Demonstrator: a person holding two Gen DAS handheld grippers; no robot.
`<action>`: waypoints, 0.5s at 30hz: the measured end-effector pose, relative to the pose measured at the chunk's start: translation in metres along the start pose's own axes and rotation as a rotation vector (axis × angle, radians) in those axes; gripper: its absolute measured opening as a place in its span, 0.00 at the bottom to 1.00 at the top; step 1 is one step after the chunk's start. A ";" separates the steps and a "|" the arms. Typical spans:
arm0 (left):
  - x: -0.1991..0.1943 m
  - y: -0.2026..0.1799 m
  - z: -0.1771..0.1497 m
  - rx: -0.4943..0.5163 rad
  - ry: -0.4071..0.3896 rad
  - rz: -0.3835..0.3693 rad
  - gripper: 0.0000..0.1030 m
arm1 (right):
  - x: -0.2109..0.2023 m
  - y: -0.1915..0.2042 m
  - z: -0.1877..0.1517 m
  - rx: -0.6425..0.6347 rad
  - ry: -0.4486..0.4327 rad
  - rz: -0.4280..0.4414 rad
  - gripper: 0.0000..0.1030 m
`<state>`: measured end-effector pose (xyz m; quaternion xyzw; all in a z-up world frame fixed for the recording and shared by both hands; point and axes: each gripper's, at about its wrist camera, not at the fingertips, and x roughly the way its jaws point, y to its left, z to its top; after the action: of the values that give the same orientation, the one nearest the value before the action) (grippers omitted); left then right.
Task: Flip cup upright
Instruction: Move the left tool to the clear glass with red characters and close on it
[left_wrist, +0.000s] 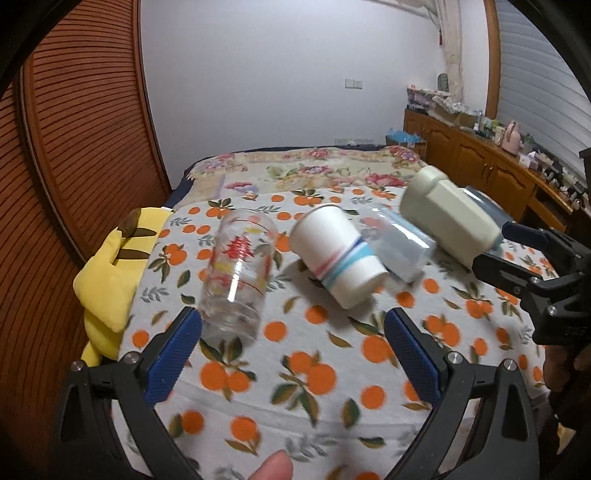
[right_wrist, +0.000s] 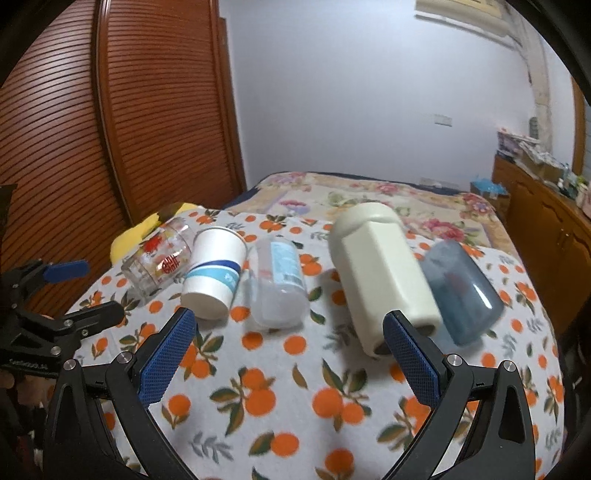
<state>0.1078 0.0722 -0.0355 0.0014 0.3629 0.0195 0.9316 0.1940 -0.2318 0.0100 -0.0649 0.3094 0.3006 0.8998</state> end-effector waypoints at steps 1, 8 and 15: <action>0.004 0.003 0.003 0.004 0.009 -0.002 0.97 | 0.005 0.001 0.003 -0.006 0.006 0.006 1.00; 0.028 0.022 0.019 0.030 0.073 -0.010 0.94 | 0.028 0.006 0.017 -0.038 0.029 0.037 1.00; 0.054 0.043 0.034 -0.006 0.159 -0.043 0.81 | 0.042 0.008 0.021 -0.056 0.055 0.056 1.00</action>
<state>0.1691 0.1180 -0.0463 -0.0109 0.4356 0.0005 0.9001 0.2263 -0.1978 0.0020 -0.0894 0.3270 0.3322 0.8802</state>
